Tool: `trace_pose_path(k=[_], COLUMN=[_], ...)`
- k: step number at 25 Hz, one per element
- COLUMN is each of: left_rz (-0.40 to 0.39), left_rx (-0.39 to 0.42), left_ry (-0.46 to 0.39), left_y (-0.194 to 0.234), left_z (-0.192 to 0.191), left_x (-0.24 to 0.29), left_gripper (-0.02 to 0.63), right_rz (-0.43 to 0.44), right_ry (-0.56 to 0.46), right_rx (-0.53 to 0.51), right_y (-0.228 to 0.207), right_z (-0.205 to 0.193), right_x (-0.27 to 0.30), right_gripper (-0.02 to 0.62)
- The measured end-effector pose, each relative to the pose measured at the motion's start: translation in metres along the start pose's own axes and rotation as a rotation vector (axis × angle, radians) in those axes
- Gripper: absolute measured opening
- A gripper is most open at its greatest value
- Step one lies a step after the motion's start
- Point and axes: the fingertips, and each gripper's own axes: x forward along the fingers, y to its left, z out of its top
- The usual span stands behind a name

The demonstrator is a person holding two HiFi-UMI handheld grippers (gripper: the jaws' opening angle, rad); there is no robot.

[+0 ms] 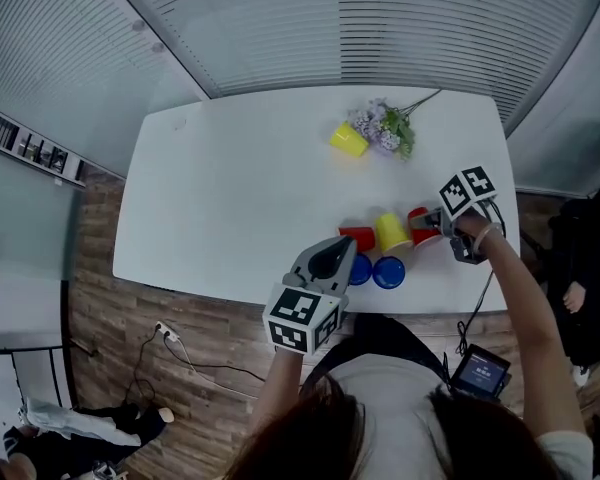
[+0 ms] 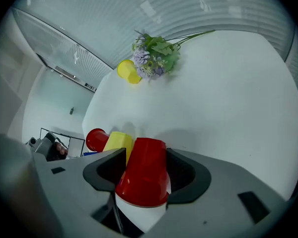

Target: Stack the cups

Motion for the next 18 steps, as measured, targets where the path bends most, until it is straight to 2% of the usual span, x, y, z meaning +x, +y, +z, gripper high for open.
trace_pose_path(k=[6, 10, 18], left_rz=[-0.008, -0.011, -0.034], left_rx=[0.021, 0.023, 0.042], left_ry=[-0.002, -0.005, -0.009], left_y=[-0.001, -0.003, -0.016], left_z=[-0.005, -0.008, -0.012], left_x=[-0.002, -0.005, -0.021], left_gripper=[0.023, 0.023, 0.023], right_rz=[0.001, -0.002, -0.060], right_ry=[-0.079, -0.178, -0.420], right_rx=[-0.009, -0.025, -0.079], right_y=[0.000, 0.006, 0.021], right_z=[0.000, 0.003, -0.004], right_x=[-0.003, -0.013, -0.037], right_gripper=[0.272, 0.270, 0.268])
